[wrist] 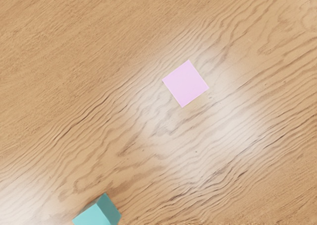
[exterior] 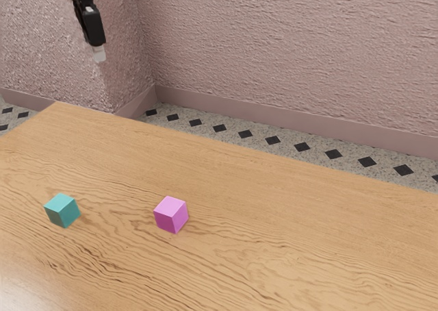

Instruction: Pick up the blue block with one arm, and put the blue block on the pink block with one arm

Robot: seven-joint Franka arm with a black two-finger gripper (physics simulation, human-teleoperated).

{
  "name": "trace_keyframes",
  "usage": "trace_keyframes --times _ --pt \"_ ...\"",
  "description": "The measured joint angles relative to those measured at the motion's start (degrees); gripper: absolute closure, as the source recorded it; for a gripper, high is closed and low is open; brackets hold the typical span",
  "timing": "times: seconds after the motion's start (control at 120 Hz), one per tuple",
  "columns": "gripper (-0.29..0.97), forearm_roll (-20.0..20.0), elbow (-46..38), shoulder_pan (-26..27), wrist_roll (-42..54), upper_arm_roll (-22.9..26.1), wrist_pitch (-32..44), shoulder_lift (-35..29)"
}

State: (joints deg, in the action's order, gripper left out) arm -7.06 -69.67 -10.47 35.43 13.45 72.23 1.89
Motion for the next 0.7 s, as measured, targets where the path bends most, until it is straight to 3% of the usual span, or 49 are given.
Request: trace_keyframes --times 0.25,0.383,0.533,0.608,0.7 --pt "0.00 -1.40 -2.77 7.59 2.24 -0.38 -0.74 1.81" --pt "0.00 -2.40 -18.24 11.00 5.68 -1.04 8.17 -2.90" --pt "0.00 -2.72 -21.57 15.03 10.09 -1.09 14.86 -0.24" --pt "0.00 -2.15 -22.26 15.56 12.72 -1.09 16.46 1.03" --pt "0.00 -0.79 -24.59 12.52 17.28 -3.24 18.72 1.65"
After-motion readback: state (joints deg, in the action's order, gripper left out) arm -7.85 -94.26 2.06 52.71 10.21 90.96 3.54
